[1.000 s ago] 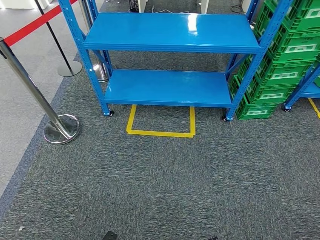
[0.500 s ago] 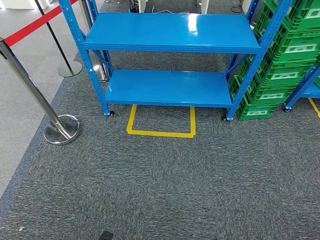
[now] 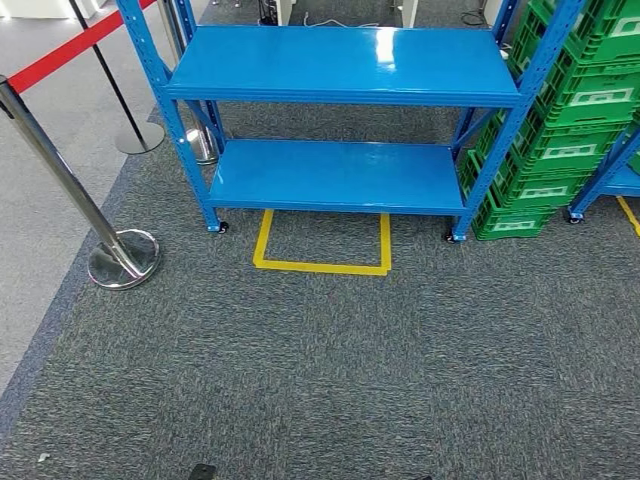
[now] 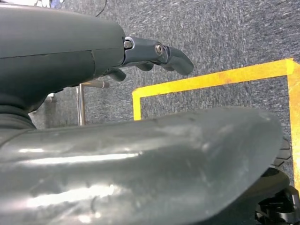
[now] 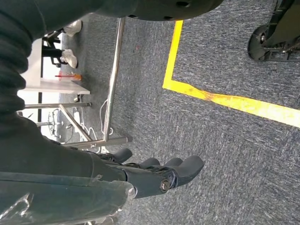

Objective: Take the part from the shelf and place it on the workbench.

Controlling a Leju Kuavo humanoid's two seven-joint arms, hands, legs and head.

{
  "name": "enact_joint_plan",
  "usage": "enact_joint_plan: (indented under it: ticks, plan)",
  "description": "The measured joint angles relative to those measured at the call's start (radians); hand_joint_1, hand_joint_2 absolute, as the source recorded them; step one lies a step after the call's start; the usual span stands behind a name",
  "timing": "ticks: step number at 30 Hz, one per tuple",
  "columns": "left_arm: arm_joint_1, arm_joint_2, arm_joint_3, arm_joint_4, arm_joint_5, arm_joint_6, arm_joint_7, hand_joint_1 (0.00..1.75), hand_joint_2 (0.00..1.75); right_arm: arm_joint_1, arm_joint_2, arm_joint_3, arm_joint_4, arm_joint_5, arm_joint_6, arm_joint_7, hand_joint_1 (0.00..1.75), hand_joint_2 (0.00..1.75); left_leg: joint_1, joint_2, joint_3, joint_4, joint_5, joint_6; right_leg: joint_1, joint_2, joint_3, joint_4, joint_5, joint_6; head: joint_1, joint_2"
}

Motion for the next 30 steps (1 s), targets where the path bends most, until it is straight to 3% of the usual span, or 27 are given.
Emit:
enact_joint_plan:
  ticks: [4, 9, 13, 20, 27, 30]
  plan:
    - [0.0, 0.0, 0.003, 0.0, -0.001, 0.009, -0.008, 0.0, 0.0, 0.0, 0.0, 0.002, 0.0, 0.016, -0.015, 0.008, 0.0, 1.75, 0.0, 0.0, 0.0, 0.0, 0.0, 0.0, 0.0, 0.0, 0.0, 0.0, 0.0, 0.0, 0.0, 0.0]
    - [0.003, 0.007, 0.022, 0.0, -0.011, 0.021, -0.295, 0.0, 0.0, 0.003, 0.008, 0.019, 0.0, 0.012, -0.128, -0.066, 0.0, 1.75, 0.0, 0.0, 0.0, 0.0, 0.0, 0.0, 0.0, 0.0, 0.0, 0.0, 0.0, 0.0, 0.0, 0.0]
    - [0.005, 0.008, 0.048, 0.0, 0.023, 0.004, -0.405, 0.0, 0.0, 0.005, 0.016, 0.017, 0.0, -0.013, -0.13, -0.074, 0.0, 1.75, 0.0, 0.0, 0.0, 0.0, 0.0, 0.0, 0.0, 0.0, 0.0, 0.0, 0.0, 0.0, 0.0, 0.0]
    - [0.005, 0.004, 0.093, 0.0, 0.095, -0.106, -0.463, 0.0, 0.0, 0.005, 0.02, 0.001, 0.0, -0.045, -0.129, -0.052, 0.0, 1.75, 0.0, 0.0, 0.0, 0.0, 0.0, 0.0, 0.0, 0.0, 0.0, 0.0, 0.0, 0.0, 0.0, 0.0]
    - [0.002, -0.004, 0.161, 0.0, 0.133, -0.146, -0.487, 0.0, 0.0, 0.006, 0.02, -0.008, 0.0, -0.049, -0.147, -0.037, 0.0, 1.75, 0.0, 0.0, 0.0, 0.0, 0.0, 0.0, 0.0, 0.0, 0.0, 0.0, 0.0, 0.0, 0.0, 0.0]
    - [0.002, -0.005, 0.169, 0.0, 0.127, -0.161, -0.493, 0.0, 1.31, 0.007, 0.02, -0.009, 0.0, -0.049, -0.148, -0.037, 0.0, 1.75, 0.0, 0.0, 0.0, 0.0, 0.0, 0.0, 0.0, 0.0, 0.0, 0.0, 0.0, 0.0, 0.0, 0.0]
